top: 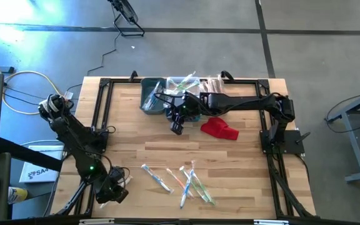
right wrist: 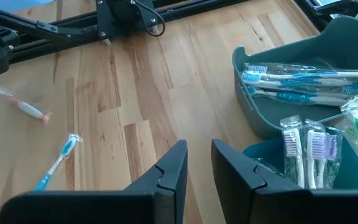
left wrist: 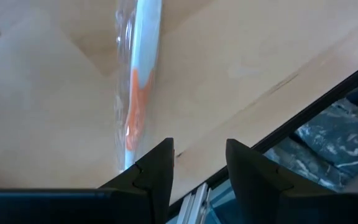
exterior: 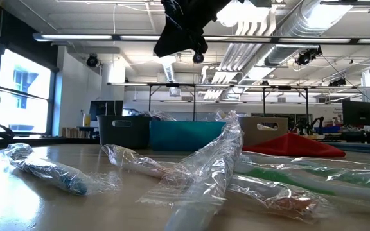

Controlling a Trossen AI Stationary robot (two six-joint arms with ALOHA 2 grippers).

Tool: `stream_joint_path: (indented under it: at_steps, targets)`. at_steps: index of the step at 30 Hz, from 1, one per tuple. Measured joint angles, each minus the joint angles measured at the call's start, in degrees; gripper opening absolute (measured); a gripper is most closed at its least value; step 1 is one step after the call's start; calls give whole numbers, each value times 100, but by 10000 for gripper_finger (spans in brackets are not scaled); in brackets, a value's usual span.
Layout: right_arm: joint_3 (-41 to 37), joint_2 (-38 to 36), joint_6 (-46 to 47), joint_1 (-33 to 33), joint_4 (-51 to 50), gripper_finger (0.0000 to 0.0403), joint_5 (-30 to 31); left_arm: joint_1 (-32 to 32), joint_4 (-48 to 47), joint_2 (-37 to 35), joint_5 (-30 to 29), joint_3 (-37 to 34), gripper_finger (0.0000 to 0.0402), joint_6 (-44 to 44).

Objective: Pick & Place Toothbrushes
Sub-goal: Put the left orange toothbrush into the white bin

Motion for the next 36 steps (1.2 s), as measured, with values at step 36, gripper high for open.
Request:
stream_joint_path:
  at_steps: [36]
  targets:
    - [0,0,14,-2,0,65,20,0,-330,883,-357,4,143,626]
